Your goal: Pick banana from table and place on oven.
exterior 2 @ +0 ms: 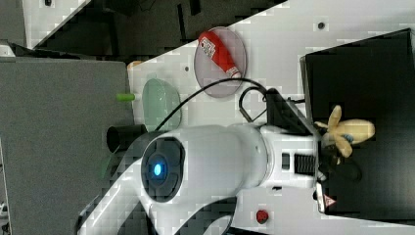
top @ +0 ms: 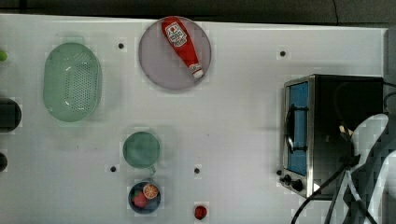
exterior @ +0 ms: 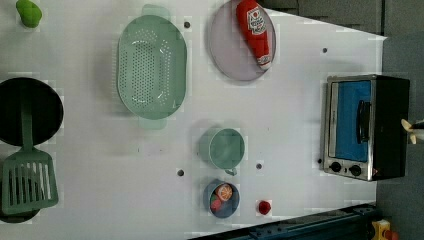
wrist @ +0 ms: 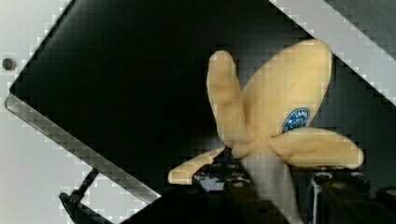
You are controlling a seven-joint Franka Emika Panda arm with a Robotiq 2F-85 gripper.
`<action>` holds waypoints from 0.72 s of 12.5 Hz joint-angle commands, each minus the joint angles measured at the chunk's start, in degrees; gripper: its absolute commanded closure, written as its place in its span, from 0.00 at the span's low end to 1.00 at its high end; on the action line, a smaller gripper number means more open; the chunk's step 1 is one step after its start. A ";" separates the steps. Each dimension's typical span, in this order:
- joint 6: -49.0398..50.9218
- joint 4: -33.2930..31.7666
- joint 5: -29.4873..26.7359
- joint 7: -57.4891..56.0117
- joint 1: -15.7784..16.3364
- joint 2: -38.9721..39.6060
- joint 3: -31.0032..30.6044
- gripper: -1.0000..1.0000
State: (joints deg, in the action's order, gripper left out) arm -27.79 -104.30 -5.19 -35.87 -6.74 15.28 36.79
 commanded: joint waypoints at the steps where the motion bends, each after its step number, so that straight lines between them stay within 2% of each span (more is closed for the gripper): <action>1: -1.92 -0.17 -0.96 -3.74 0.86 0.37 -0.69 0.60; 6: -1.90 -1.09 -0.89 -3.89 0.77 0.12 -0.40 0.04; 7: -1.56 -0.54 -0.66 -4.60 1.02 -0.78 -0.44 0.00; 9: -0.05 1.33 1.13 -5.01 2.42 -4.04 -0.62 0.00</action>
State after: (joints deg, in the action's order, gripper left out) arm -29.07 -105.42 -4.14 -39.47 -4.49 14.87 35.03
